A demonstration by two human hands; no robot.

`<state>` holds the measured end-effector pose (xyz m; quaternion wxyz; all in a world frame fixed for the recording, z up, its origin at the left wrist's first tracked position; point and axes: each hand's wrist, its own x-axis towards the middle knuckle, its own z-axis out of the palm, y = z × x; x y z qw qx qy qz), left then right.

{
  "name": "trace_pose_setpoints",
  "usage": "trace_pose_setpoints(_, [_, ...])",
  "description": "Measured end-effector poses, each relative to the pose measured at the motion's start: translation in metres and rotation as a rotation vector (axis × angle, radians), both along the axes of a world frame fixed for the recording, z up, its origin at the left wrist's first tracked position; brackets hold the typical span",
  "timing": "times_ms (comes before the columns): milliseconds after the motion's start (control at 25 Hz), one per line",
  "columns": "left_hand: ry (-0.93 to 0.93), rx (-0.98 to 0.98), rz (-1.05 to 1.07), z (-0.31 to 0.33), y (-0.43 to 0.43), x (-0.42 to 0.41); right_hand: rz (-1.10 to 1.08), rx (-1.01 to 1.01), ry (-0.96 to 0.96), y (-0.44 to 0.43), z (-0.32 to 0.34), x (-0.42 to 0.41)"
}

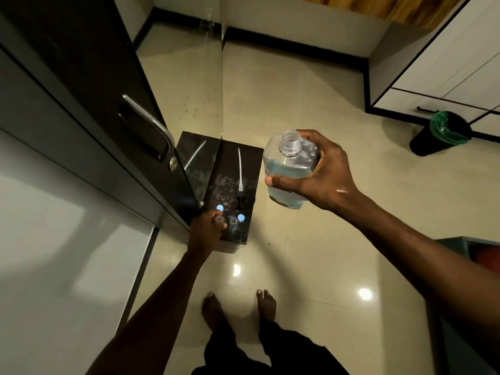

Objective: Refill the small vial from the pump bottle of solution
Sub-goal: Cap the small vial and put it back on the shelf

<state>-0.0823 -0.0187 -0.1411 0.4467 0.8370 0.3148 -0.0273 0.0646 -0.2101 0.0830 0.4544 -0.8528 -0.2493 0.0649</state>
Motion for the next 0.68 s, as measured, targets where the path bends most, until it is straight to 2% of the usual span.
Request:
trace_pose_setpoints(280, [0.083,-0.047,0.002,-0.037,-0.004,0.002,-0.043,-0.166,-0.033,-0.004,-0.020,-0.001])
trace_pose_setpoints(680, [0.092,-0.139,-0.012,-0.035,-0.001,-0.001,-0.016,-0.154,0.010,0.006,-0.042,0.003])
